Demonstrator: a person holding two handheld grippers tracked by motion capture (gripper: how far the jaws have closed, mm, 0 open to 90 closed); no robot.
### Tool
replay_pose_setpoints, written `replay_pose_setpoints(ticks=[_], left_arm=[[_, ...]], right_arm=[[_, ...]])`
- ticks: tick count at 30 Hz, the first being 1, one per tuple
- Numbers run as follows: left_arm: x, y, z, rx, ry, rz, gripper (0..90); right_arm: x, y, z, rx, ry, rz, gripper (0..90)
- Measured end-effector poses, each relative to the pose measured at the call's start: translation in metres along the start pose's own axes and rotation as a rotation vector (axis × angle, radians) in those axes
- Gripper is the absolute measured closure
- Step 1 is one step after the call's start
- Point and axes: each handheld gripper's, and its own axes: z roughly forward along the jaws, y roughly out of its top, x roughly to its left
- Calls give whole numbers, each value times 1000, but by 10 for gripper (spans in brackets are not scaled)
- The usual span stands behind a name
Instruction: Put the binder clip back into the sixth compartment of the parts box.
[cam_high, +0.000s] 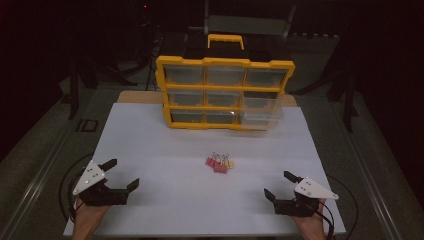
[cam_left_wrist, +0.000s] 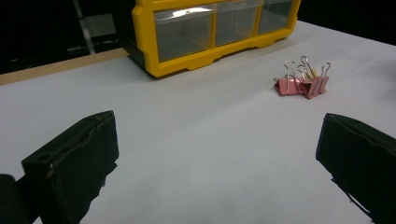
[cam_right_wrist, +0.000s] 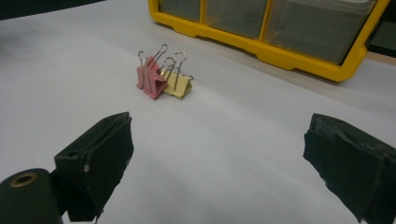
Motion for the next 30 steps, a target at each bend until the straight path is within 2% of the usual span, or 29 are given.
replay_pose_setpoints(ticks=[12, 16, 20, 26, 30], left_arm=[[0, 0, 5, 15, -18, -1, 1], [-2, 5, 6, 29, -32, 21, 2], [-2, 11, 4, 14, -44, 25, 2], [-4, 21, 8, 34, -62, 67, 1], [-5, 26, 12, 46, -78, 79, 2]], right_arm=[[-1, 0, 2, 5, 15, 15, 75], [0, 2, 3, 0, 13, 12, 75], [1, 3, 4, 5, 14, 15, 75], [1, 3, 4, 14, 13, 3, 75], [1, 3, 5, 21, 12, 4, 75]])
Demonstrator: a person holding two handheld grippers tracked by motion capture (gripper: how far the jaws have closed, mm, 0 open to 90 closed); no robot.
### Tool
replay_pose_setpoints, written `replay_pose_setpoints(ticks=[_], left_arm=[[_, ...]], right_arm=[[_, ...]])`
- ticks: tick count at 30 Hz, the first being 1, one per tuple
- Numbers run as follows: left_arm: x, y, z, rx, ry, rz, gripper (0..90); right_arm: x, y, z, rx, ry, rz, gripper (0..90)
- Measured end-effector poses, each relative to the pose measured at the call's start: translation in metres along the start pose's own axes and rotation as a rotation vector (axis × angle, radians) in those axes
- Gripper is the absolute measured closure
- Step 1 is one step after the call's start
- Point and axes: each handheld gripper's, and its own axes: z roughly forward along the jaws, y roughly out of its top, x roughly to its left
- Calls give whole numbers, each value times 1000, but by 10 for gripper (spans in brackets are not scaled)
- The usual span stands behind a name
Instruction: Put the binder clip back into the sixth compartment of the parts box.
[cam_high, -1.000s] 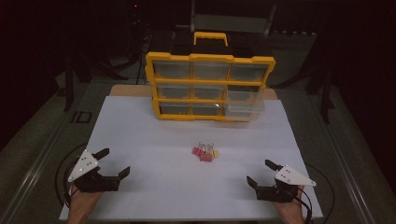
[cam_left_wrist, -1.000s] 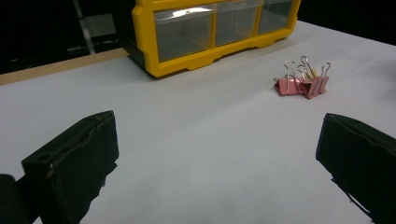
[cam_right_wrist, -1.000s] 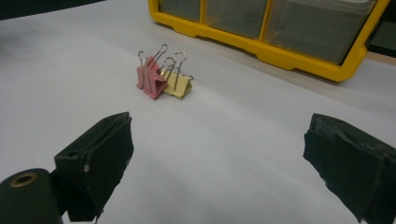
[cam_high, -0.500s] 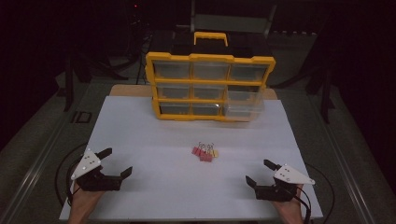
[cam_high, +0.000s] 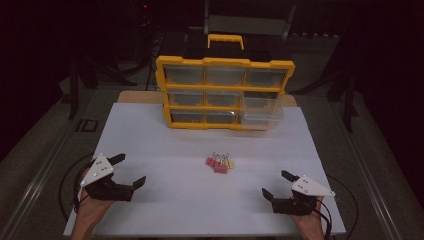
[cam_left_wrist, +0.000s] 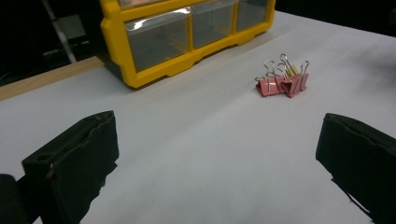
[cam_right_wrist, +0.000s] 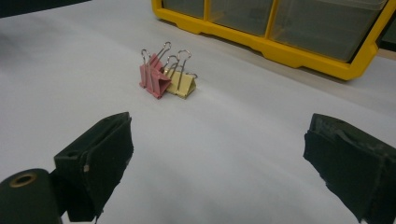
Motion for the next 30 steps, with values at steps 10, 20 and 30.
replay_pose_setpoints(ticks=[10, 20, 30], left_arm=[[-4, 19, 26, 26, -54, 41, 2], [-13, 42, 51, 46, -108, 91, 1], [-14, 56, 67, 62, -144, 102, 2]], right_arm=[[-2, 0, 0, 7, -3, -4, 75], [-5, 0, 1, 14, 3, -3, 75], [-7, 0, 1, 22, -10, -1, 75]])
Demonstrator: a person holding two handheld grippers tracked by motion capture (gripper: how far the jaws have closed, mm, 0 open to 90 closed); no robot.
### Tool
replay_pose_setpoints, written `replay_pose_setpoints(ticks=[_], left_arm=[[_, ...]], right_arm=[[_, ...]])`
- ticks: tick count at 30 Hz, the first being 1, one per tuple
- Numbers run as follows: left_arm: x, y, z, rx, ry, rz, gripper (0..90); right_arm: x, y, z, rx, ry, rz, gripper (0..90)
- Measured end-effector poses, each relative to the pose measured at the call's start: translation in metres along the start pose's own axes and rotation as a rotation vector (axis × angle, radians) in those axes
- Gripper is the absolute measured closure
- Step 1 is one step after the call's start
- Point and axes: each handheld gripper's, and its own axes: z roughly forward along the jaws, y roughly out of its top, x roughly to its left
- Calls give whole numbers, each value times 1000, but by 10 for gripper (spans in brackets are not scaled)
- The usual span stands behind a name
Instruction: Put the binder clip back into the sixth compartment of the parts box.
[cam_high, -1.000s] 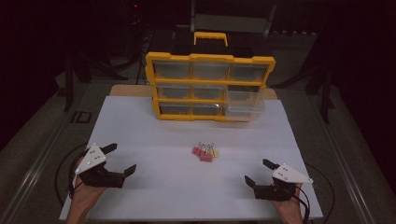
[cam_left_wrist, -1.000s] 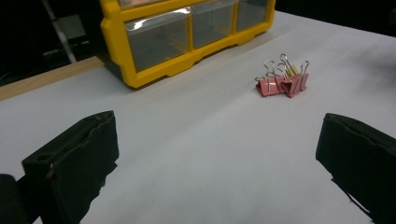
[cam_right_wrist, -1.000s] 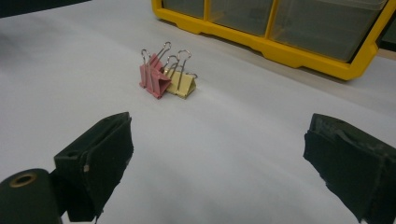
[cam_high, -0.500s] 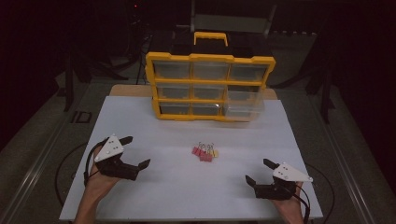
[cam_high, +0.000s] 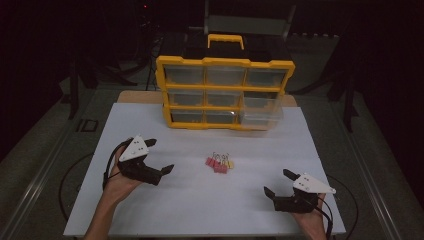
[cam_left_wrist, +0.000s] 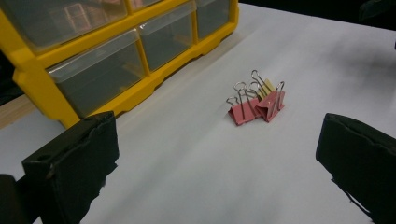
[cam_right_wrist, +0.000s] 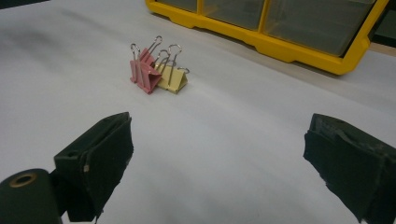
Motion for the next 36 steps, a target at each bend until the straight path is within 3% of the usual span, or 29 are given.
replay_pose_setpoints(ticks=[21, 36], left_arm=[[-9, 33, 51, 109, -110, 48, 3], [-15, 43, 92, 191, -160, 68, 17]], right_arm=[[1, 0, 1, -2, 7, -7, 75], [0, -1, 1, 2, 4, -7, 75]])
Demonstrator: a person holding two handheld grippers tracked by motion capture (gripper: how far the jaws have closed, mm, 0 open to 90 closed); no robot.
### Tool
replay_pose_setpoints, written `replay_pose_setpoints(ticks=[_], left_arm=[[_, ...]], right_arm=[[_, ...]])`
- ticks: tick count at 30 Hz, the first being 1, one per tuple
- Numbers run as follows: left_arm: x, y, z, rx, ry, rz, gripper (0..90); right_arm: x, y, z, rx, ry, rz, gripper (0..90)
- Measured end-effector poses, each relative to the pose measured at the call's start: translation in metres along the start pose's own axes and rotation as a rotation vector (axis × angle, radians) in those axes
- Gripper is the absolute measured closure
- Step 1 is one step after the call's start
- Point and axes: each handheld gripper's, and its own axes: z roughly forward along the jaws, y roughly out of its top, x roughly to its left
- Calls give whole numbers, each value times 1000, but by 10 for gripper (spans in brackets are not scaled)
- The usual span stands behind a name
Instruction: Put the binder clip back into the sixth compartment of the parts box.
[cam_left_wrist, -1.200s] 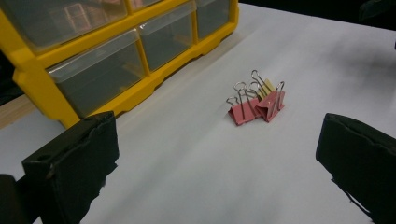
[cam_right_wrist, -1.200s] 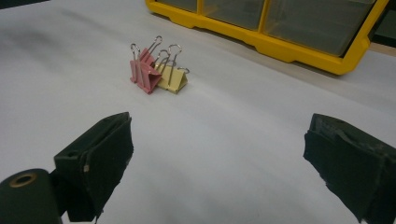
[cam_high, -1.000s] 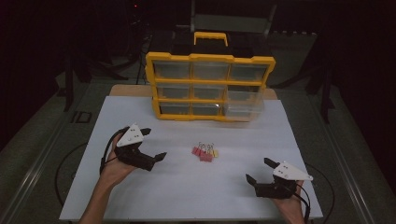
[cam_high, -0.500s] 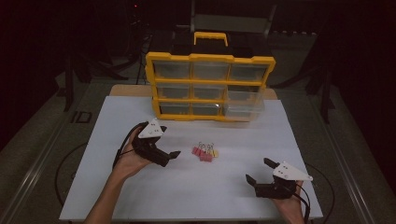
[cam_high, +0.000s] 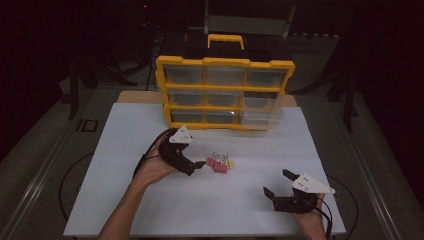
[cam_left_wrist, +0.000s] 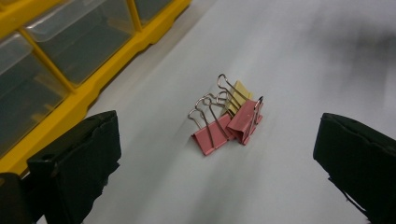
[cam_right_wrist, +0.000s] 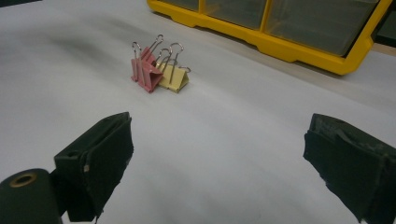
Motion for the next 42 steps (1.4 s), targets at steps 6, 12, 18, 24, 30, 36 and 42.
replay_pose_setpoints(ticks=[6, 12, 18, 24, 30, 36, 42], left_arm=[[-1, 4, 12, 28, -12, 12, 30], [-4, 8, 23, 55, -26, 25, 41], [-7, 8, 38, 103, -36, 49, 68], [-12, 10, 50, 138, -34, 69, 101], [-16, 13, 59, 153, -36, 81, 125], [-19, 14, 66, 157, -48, 87, 186], [-19, 13, 72, 166, -54, 92, 248]], right_arm=[[0, 0, 1, 4, 2, -2, 76], [1, 0, 1, 4, 4, -2, 76], [1, 0, 2, 5, 6, -4, 76], [1, 0, 2, 6, 7, -3, 76], [1, 0, 2, 7, 8, -6, 76], [1, -1, 2, 9, 9, -6, 76], [1, -1, 2, 9, 8, -7, 76]])
